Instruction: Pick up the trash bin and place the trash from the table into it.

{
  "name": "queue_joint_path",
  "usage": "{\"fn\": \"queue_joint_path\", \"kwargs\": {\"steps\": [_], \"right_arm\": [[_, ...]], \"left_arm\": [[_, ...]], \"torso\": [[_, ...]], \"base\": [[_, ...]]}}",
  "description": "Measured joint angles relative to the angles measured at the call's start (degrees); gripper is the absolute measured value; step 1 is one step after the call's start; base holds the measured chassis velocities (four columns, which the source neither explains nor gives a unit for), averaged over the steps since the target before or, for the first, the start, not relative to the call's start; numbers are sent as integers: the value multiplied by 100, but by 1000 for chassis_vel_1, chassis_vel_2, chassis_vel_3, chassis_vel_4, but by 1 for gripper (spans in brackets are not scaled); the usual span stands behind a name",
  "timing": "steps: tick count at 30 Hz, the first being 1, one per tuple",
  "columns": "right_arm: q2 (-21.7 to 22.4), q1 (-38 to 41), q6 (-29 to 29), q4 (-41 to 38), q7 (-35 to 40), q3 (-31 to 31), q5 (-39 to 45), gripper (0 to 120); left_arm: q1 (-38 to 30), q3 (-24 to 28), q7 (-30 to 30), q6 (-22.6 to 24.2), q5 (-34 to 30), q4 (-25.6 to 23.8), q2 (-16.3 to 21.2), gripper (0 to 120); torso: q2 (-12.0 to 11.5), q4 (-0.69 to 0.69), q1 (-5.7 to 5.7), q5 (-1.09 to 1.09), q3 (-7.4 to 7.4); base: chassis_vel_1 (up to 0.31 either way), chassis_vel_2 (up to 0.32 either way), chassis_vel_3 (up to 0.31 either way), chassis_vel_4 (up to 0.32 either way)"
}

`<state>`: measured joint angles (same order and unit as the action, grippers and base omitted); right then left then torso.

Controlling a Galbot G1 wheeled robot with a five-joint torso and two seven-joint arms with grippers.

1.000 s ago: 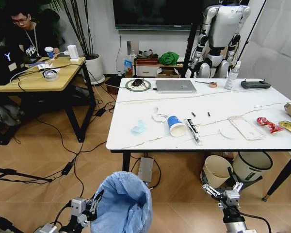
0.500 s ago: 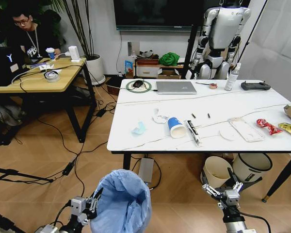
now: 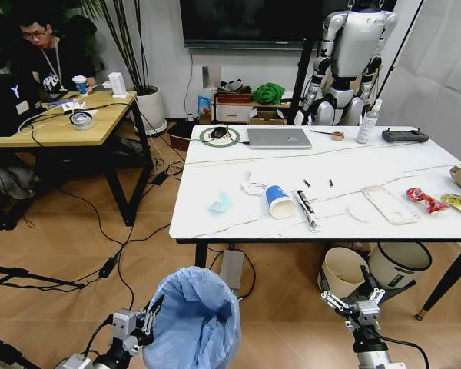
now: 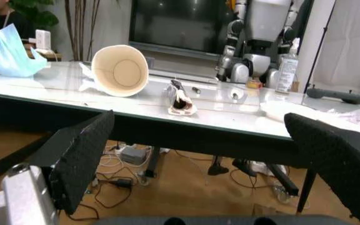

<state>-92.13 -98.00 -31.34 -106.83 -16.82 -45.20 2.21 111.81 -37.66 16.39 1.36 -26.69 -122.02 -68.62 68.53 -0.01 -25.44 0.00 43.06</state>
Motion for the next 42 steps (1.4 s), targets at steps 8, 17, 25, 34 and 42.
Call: {"fn": "queue_joint_path", "kwargs": {"steps": [8,17,25,34,42], "right_arm": [[0,-7,0,-5,2,0,0,100],[0,-89,-1,-39,4,-30,-14,100],[0,-173,18,-351,467,13,-128,100],[184,-478,526,-1246,579,-69,121,100],[492,-688,459,-1332,442,-563,-613,100]], "left_arm": [[-31,-9,-177,127,69,-27,-18,0],[-66,-7,-362,300,115,-35,68,0],[19,197,-1091,554,190,-328,319,0],[81,459,-1621,909,-863,-777,486,0],[-15,652,-1716,985,-984,-702,579,0]], "torso": [[-10,0,4,0,-6],[-18,0,9,0,-11],[-24,0,11,1,-14],[-27,0,13,-1,-16],[-30,0,13,-1,-17]], "base": [[0,0,0,0],[0,0,0,0],[0,0,0,0],[0,0,0,0],[0,0,0,0]]}}
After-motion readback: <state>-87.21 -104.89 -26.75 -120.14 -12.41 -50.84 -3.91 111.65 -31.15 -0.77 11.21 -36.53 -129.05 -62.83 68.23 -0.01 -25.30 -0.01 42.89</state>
